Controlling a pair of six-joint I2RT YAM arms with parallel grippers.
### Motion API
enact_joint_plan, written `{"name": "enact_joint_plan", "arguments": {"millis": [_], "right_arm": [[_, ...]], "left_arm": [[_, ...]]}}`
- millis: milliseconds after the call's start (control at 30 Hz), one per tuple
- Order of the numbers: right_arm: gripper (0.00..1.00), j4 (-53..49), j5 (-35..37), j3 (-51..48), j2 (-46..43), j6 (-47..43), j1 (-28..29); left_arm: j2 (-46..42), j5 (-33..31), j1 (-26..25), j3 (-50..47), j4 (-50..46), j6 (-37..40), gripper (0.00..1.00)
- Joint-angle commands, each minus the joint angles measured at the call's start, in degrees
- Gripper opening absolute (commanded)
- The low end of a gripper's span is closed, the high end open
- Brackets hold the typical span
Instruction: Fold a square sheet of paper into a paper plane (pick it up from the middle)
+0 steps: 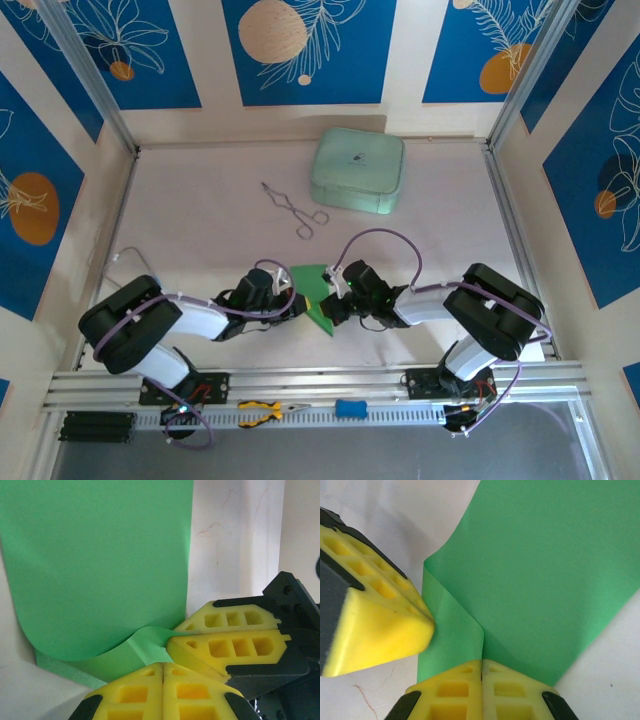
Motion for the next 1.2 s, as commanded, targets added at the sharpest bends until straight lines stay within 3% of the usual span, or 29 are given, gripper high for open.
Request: {"name": "enact_joint_plan", "arguments": {"millis": [0,500,600,767,900,1033,1167], "right_arm": [[0.04,-2.0,1.7,-1.4,0.2,0.4,-0.3],[0.06,-2.3,1.3,-1.1,-0.5,0.6,-0.4],[0.12,-3.4,1.3,-0.7,-1.9,0.9,-0.4],[0.30,-8.7,1.2,0.8,-8.2,3.5,-1.0],[0.34,-15.4,-1.1,2.1,-14.0,6.5,-1.9],[0.31,-17.9,-9.5,2.3,-17.1,12.0,-1.9],[0.19,-18.0,-13.0,2.8,-16.2,16.2,0.4]], "left_arm": [[1.2,-1.1,-0.4,-0.6,0.7,0.2,0.00],[2.4,-2.2,-0.4,0.8,-8.5,1.9,0.00],[2.8,-1.9,-0.4,1.3,-8.7,2.1,0.00],[3.5,-1.7,-0.4,1.4,-8.4,2.1,0.00],[3.9,-1.5,-0.4,1.8,-8.3,2.1,0.00],[3.6,-1.7,-0.4,1.8,-8.5,2.1,0.00],[3.3,-1.8,-0.4,2.0,-8.9,2.2,0.00]]}}
